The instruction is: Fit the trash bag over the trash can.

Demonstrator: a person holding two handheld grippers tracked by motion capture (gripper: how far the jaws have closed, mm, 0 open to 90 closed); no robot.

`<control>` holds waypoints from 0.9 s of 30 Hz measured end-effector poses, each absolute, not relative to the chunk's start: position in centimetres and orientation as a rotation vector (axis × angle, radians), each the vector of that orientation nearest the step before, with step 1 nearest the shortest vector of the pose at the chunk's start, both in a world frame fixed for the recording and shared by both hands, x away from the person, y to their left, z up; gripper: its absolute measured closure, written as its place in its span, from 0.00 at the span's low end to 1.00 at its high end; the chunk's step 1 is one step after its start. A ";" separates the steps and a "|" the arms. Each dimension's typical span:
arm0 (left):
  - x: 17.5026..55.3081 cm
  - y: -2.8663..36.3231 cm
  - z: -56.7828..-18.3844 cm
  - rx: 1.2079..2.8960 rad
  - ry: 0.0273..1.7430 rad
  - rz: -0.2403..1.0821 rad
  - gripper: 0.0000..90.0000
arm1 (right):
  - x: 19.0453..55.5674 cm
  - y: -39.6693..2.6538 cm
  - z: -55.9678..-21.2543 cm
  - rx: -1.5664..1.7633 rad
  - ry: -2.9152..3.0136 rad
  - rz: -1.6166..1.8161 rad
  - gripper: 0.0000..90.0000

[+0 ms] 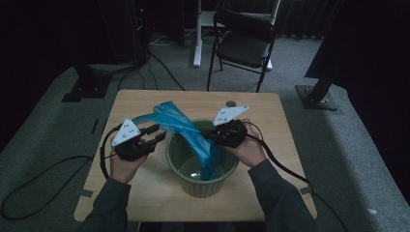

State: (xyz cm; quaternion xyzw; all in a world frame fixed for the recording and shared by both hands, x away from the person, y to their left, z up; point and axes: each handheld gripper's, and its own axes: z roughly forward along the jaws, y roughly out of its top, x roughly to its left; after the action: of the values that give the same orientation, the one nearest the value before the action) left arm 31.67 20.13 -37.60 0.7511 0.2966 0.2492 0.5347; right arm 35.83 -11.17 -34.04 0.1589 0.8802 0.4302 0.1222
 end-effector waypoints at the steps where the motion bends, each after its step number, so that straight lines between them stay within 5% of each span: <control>1: 31.6 20.3 -37.5 1.775 0.705 0.596 0.66 | 35.8 -11.3 -34.1 0.458 2.567 1.261 1.00; 16: 33.5 20.5 -36.3 1.701 0.798 0.639 0.44 | 35.1 -12.0 -34.3 0.426 2.582 1.296 1.00; 27: 35.2 16.9 -36.8 1.779 0.756 0.522 0.36 | 34.9 -11.3 -34.8 0.386 2.608 1.310 1.00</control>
State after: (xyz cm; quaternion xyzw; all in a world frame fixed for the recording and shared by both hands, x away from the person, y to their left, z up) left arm 35.17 16.94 -36.80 0.7482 0.3179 0.2195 0.5394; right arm 34.86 -11.33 -34.85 0.1305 0.8816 0.4427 0.0989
